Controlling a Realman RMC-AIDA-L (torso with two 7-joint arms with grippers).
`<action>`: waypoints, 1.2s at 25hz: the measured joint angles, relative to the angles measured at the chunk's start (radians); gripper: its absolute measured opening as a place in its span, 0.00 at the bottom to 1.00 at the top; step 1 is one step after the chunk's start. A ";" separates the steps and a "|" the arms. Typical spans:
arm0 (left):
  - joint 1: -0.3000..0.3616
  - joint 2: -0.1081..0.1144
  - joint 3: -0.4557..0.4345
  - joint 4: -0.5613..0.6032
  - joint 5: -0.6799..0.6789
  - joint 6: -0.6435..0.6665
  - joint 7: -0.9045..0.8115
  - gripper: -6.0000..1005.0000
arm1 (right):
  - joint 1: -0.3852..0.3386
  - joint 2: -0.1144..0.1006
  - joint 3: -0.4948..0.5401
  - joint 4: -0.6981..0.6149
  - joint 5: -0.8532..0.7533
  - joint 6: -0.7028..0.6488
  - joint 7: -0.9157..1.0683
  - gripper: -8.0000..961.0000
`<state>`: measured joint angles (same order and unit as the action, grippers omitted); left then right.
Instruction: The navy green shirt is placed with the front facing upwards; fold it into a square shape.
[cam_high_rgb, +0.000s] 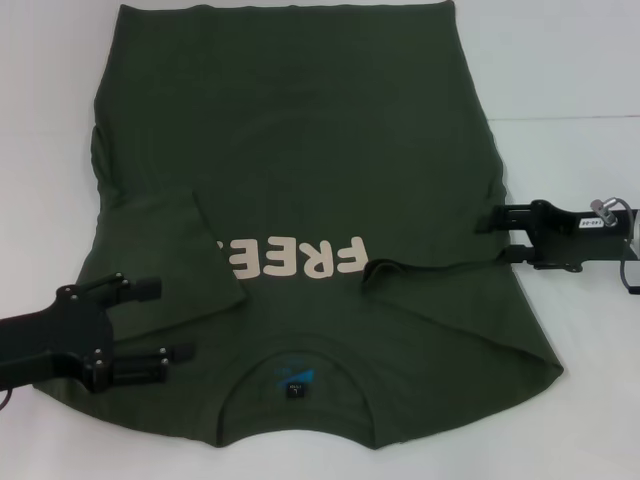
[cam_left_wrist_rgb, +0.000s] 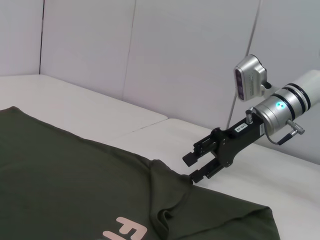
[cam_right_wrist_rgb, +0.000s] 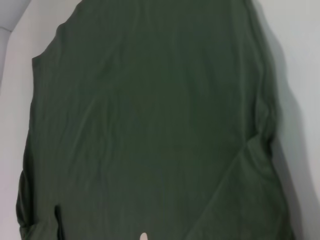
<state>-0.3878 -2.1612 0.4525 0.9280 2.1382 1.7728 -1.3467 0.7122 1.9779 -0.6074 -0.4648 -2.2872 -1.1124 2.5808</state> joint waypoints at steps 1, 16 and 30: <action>0.000 0.000 0.000 0.000 0.000 0.000 0.000 0.94 | 0.003 0.001 0.000 0.000 0.000 0.000 -0.002 0.80; 0.003 -0.002 0.000 0.000 -0.002 0.000 0.000 0.94 | 0.051 0.022 0.002 0.000 0.182 0.016 -0.134 0.80; 0.006 0.001 -0.002 0.000 -0.020 0.001 -0.007 0.94 | -0.053 -0.083 -0.005 -0.010 0.149 -0.066 -0.015 0.80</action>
<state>-0.3814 -2.1600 0.4509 0.9280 2.1183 1.7740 -1.3542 0.6594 1.8944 -0.6129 -0.4743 -2.1384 -1.1786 2.5660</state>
